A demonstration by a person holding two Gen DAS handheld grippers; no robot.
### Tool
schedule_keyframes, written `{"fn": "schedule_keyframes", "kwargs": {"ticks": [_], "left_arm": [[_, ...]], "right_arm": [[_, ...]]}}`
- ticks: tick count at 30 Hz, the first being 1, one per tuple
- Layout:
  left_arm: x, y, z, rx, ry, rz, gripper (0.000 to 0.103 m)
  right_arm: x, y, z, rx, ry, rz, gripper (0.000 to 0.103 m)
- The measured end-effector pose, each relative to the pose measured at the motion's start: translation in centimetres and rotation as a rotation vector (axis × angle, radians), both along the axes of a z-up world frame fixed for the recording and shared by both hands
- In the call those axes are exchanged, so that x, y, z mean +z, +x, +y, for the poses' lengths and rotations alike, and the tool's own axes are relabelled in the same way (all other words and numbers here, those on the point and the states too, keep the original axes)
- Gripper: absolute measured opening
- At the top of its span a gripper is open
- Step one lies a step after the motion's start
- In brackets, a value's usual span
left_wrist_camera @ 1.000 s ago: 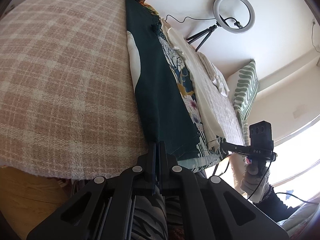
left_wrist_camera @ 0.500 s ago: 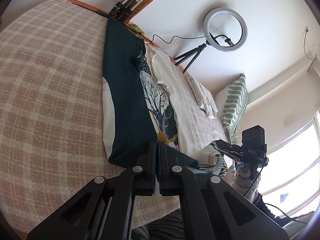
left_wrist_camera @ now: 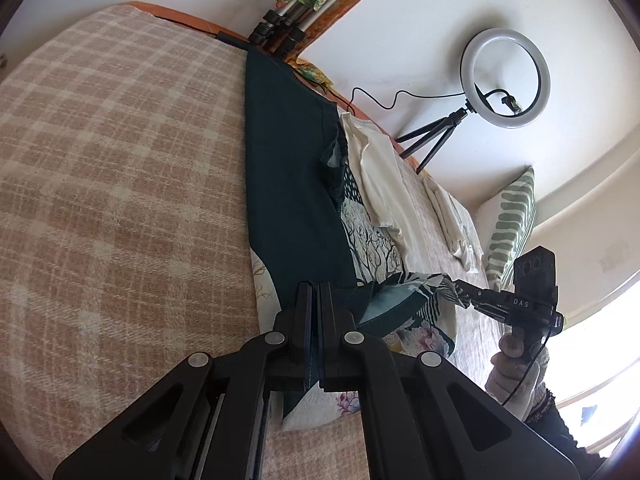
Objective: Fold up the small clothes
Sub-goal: 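Lift the hem with both grippers and fold it toward the collar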
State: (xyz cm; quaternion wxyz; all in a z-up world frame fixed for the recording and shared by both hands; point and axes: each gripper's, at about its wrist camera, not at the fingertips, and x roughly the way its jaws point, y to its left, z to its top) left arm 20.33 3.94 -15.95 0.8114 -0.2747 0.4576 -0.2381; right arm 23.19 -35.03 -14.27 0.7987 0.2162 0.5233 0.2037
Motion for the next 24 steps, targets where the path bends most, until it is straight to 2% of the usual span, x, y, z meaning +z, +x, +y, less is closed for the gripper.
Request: {"fn": "schedule_keyframes", "kwargs": {"ticks": [5, 7, 10, 11, 13, 14, 18, 24], "left_arm": [[-0.1, 0.7, 0.4, 0.015, -0.002, -0.005, 0.000], [0.1, 1.1, 0.4, 0.025, 0.016, -0.001, 0.008], [0.5, 1.7, 1.0, 0.057, 0.010, 0.013, 0.012], [0.8, 1.8, 1.3, 0.069, 0.000, 0.007, 0.012], [1.5, 1.5, 2.0, 0.091, -0.017, -0.023, 0.012], [1.9, 1.1, 2.1, 0.085, -0.020, -0.043, 0.012], [2.7, -0.5, 0.9, 0.003, 0.056, -0.099, 0.012], [1.5, -0.3, -0.9, -0.049, 0.099, -0.072, 0.012]], "right_arm": [[-0.8, 1.1, 0.3, 0.002, -0.042, 0.019, 0.004], [-0.9, 1.3, 0.3, -0.004, -0.063, 0.020, 0.005], [-0.7, 1.6, -0.4, -0.017, -0.055, 0.028, 0.007], [-0.5, 1.6, -0.5, -0.010, -0.051, 0.029, 0.011], [0.2, 1.3, -1.0, -0.004, -0.058, 0.006, 0.048], [0.8, 0.8, -1.2, -0.010, -0.060, -0.026, 0.053], [2.3, -1.3, -1.1, 0.059, -0.061, -0.091, 0.054], [1.3, -1.8, 1.3, 0.167, -0.147, -0.088, 0.054]]}}
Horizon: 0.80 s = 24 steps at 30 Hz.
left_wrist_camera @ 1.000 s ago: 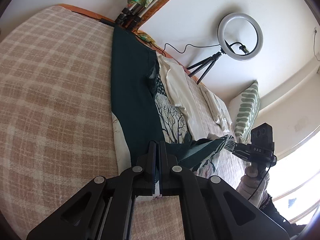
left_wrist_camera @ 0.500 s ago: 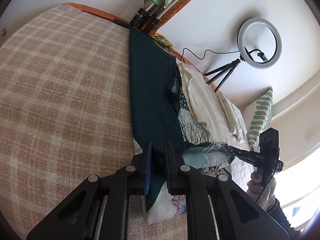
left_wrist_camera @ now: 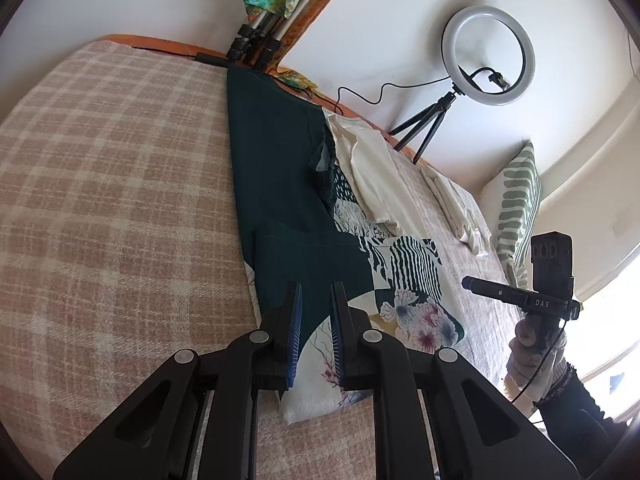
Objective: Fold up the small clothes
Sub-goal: 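Lift the hem with both grippers and fold it toward the collar, then carry the hem to the collar with both grippers and lay it down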
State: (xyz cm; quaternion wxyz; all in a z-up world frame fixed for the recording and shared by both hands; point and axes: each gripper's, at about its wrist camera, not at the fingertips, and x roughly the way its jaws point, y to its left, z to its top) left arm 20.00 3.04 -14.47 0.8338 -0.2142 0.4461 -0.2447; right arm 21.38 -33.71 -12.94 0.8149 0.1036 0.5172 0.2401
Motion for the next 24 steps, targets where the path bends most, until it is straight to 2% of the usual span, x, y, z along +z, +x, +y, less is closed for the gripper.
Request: {"fn": "schedule_keyframes", "kwargs": {"ticks": [5, 10, 15, 19, 24], "left_arm": [[-1.0, 1.4, -0.9, -0.016, 0.014, 0.024, 0.012], [-1.2, 3.5, -0.3, 0.004, 0.029, 0.026, 0.013], [-1.1, 7.2, 0.3, 0.029, 0.049, 0.026, 0.029], [-1.2, 11.0, 0.6, 0.049, 0.085, 0.023, 0.046], [-1.9, 15.7, 1.0, 0.084, 0.102, 0.030, 0.047]], "right_arm": [[-1.2, 1.4, 0.9, 0.003, -0.045, 0.011, 0.054], [-0.7, 3.1, 0.2, -0.018, -0.059, -0.028, 0.054], [0.1, 7.5, -1.6, -0.083, -0.068, -0.046, 0.054], [0.1, 12.0, -3.0, -0.127, -0.087, -0.046, 0.054], [-0.5, 17.0, -3.6, -0.168, -0.057, -0.045, 0.054]]}}
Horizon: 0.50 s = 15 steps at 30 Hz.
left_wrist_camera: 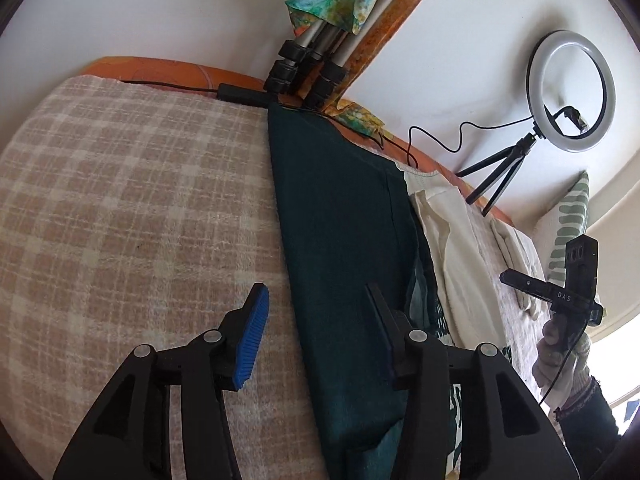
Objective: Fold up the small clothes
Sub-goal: 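Carry the hem to the collar with both grippers and lay it down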
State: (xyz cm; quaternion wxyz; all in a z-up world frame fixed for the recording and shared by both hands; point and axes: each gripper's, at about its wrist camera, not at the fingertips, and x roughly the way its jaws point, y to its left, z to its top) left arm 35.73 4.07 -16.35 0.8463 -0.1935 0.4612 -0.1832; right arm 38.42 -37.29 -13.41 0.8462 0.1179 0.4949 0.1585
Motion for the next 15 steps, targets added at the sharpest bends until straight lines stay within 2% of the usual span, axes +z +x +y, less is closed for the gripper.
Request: {"fn": "schedule_keyframes", "kwargs": {"ticks": [6, 12, 15], "left_arm": [[-1.0, 4.7, 0.2, 0.028, 0.010, 0.009, 0.046], [-1.1, 8.3, 0.1, 0.024, -0.017, 0.002, 0.047], [-1.2, 10.2, 0.5, 0.040, -0.061, 0.006, 0.047]], "right_arm": [[-0.7, 4.8, 0.2, -0.023, 0.013, -0.007, 0.054], [-1.8, 8.5, 0.4, -0.026, 0.035, 0.001, 0.054], [-2.1, 9.9, 0.6, -0.020, 0.051, -0.010, 0.054]]}}
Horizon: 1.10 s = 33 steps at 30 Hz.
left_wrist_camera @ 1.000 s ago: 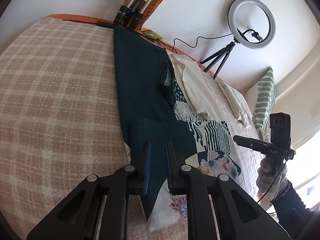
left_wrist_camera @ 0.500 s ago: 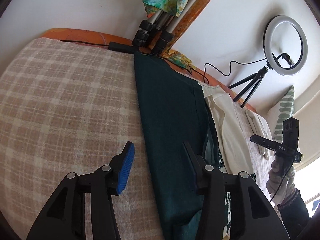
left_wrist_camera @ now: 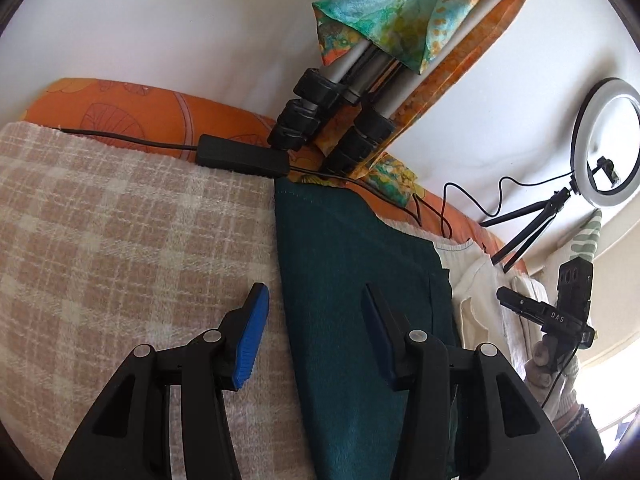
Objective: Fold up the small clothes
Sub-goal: 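Carry the hem to the collar with both grippers and lay it down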
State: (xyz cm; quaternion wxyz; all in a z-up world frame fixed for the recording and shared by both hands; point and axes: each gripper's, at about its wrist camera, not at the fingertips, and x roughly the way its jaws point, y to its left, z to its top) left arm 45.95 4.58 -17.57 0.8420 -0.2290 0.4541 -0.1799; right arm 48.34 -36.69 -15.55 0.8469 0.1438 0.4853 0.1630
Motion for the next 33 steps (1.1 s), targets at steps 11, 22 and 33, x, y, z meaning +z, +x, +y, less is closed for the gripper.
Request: {"fn": "schedule_keyframes", "kwargs": {"ticks": [11, 22, 33], "left_arm": [[-0.2, 3.9, -0.3, 0.003, -0.010, -0.061, 0.043], [0.0, 3.8, -1.6, -0.055, 0.020, -0.101, 0.003], [3.9, -0.2, -1.5, -0.087, -0.011, -0.170, 0.002]], "right_arm": [[-0.3, 3.4, 2.0, 0.048, -0.032, -0.047, 0.068], [0.0, 2.6, 3.9, 0.107, -0.101, -0.080, 0.008], [5.2, -1.5, 4.4, 0.167, -0.039, -0.163, 0.007]]}}
